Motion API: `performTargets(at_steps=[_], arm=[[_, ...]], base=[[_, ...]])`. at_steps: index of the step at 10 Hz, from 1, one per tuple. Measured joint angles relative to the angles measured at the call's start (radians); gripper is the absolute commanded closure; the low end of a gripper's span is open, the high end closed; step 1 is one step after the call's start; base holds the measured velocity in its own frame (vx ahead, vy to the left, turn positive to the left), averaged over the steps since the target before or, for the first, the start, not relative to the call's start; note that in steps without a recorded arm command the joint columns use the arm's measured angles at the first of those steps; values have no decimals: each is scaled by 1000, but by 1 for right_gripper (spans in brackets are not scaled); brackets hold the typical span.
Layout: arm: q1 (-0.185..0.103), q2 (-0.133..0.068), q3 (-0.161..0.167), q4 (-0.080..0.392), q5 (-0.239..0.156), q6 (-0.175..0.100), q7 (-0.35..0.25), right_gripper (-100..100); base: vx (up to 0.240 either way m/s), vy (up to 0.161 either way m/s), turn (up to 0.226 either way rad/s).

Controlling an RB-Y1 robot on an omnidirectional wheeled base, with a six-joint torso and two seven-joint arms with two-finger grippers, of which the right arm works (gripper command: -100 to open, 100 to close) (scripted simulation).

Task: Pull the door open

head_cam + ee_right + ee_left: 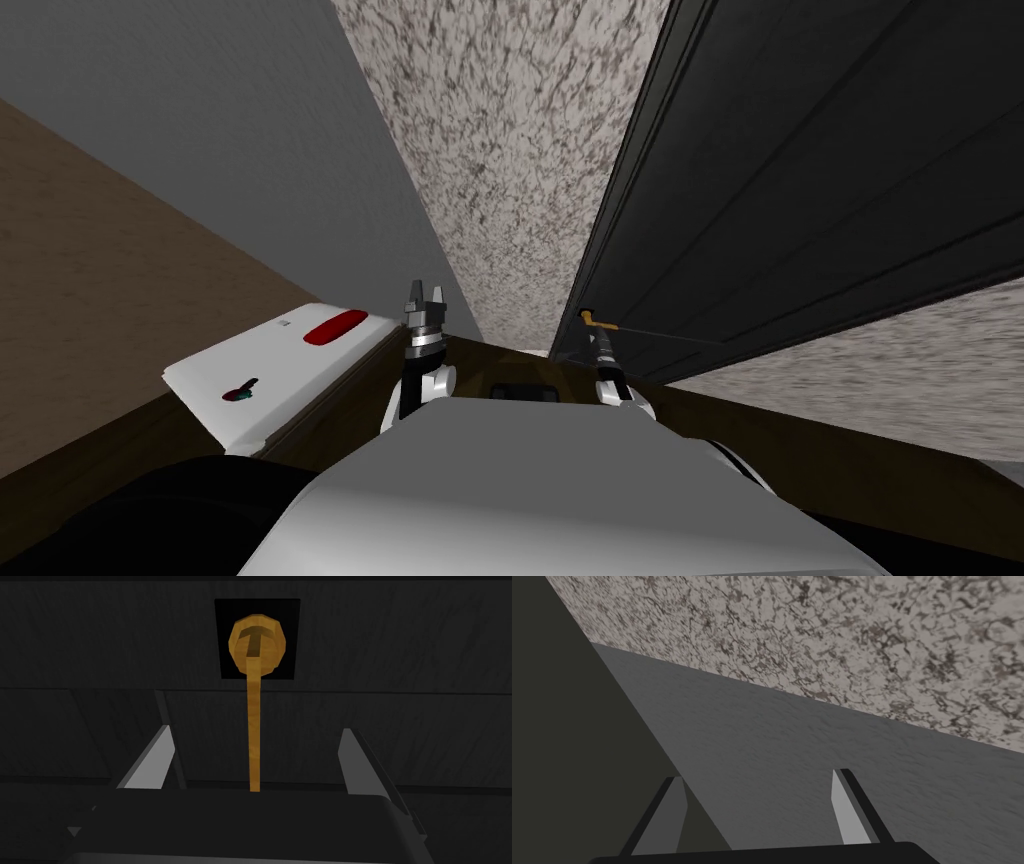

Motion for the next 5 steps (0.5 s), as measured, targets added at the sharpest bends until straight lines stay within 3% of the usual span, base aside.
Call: performTargets(at_steps=[2,3,4,5], arm=[[46,-8,-28,-60,-4,20,-2,-100],[37,-24,-41,-32,-6,12,-15,-100],[39,-27,-55,-23,-8,4,-20,-100],[39,-27,-57,-23,-8,3,-20,100]], base=[[154,-24,190],[159,-30,187],[79,-16,33],[-14,1,-28]])
